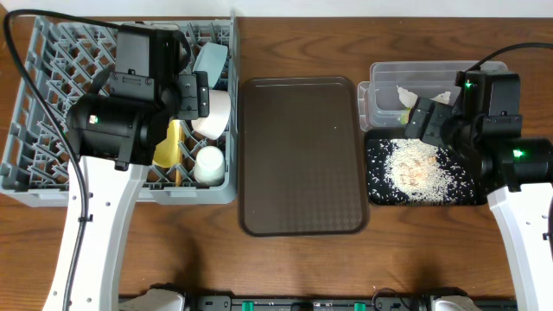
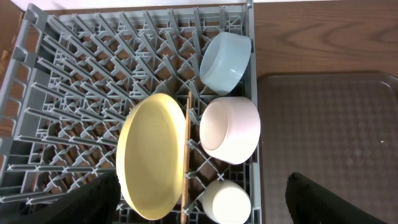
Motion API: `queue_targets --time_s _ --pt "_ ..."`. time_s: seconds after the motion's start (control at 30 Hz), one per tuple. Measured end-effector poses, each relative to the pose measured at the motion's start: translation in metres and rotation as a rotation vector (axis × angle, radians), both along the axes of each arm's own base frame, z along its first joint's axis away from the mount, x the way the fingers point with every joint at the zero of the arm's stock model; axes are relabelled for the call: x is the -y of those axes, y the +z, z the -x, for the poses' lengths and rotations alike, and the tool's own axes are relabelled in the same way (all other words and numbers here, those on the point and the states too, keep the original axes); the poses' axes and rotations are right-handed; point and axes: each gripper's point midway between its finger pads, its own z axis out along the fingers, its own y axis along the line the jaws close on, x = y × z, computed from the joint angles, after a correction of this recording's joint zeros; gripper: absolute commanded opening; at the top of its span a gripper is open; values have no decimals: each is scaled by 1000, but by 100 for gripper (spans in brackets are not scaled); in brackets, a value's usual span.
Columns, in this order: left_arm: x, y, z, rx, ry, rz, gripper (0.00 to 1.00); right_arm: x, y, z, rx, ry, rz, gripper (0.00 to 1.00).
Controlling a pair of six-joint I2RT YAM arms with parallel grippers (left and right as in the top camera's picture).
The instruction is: Sort waste into correct bins and load items into the dishwasher
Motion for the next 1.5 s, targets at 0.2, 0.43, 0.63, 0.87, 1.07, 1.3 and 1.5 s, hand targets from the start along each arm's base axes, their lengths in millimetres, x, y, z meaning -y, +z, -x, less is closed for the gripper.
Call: queue_targets --time_s 0.2,0.43,0.63,0.87,1.07,1.3,1.5 --pt "0 -1 0 -2 -1 0 91 0 0 0 0 0 0 99" --pt "0 -1 0 -2 0 0 91 0 0 0 0 0 0 99" --pt "0 -1 0 -2 -1 0 92 0 0 0 0 0 0 99" --pt "0 -1 0 -3 0 0 92 11 26 -19 231 -53 37 99" --pt "0 -1 0 -5 0 -1 92 22 37 9 505 -100 40 99" --pt "0 -1 0 -6 0 -1 92 28 -8 59 664 -118 28 99" --pt "0 -1 0 -6 0 -1 92 30 -62 80 687 -119 24 99"
